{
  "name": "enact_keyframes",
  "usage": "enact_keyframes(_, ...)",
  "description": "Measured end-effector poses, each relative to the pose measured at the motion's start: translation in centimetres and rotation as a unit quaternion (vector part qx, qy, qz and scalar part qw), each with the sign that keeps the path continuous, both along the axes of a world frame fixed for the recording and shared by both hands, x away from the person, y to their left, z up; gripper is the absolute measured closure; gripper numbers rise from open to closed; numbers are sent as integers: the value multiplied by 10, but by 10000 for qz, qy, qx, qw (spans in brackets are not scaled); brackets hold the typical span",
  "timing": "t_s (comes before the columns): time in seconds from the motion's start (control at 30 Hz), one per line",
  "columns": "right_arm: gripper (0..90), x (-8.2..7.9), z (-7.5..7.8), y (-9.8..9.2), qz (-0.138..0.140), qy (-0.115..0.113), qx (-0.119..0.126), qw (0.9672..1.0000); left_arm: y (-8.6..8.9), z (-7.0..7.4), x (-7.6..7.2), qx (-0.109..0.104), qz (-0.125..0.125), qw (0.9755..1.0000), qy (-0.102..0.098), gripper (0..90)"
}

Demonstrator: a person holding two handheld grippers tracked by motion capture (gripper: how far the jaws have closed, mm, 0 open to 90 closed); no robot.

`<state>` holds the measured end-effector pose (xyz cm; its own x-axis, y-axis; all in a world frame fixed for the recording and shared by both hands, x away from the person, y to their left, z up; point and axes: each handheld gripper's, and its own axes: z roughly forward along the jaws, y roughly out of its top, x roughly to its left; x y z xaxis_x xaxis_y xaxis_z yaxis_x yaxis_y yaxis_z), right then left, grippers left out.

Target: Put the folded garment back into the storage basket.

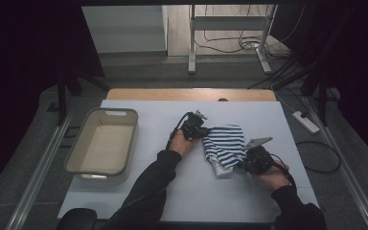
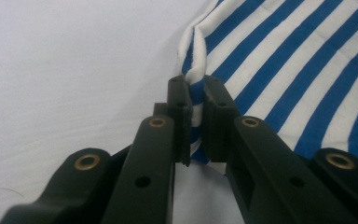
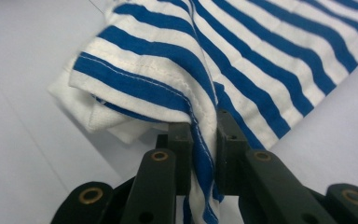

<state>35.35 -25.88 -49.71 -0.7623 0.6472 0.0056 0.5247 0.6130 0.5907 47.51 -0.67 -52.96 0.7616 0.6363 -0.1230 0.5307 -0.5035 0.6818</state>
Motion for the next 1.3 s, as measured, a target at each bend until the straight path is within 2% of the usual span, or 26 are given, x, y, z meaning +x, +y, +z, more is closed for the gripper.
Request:
enact_keyframes(0.2, 798, -7, 8, 6, 95, 43, 296, 9995, 2, 4, -2, -35, -3, 10000, -92, 835)
enact_keyframes(0.47, 798, -14, 18, 16, 196, -13, 556, 9983, 11, 19, -7, -42, -42, 9996, -274, 836)
enact_keyframes(0.8, 799, -21, 31, 23, 237, -205, 762, 9966, 24, 33, -12, -130, -74, 9993, -338, 835)
enact_keyframes(1.0, 799, -27, 37, 31, 374, -329, 868, 9950, 31, 41, -16, -135, -102, 9991, -387, 835)
enact_keyframes(1.3, 800, -34, 42, 42, 515, -344, 978, 9933, 43, 48, -21, -177, -117, 9989, -416, 835)
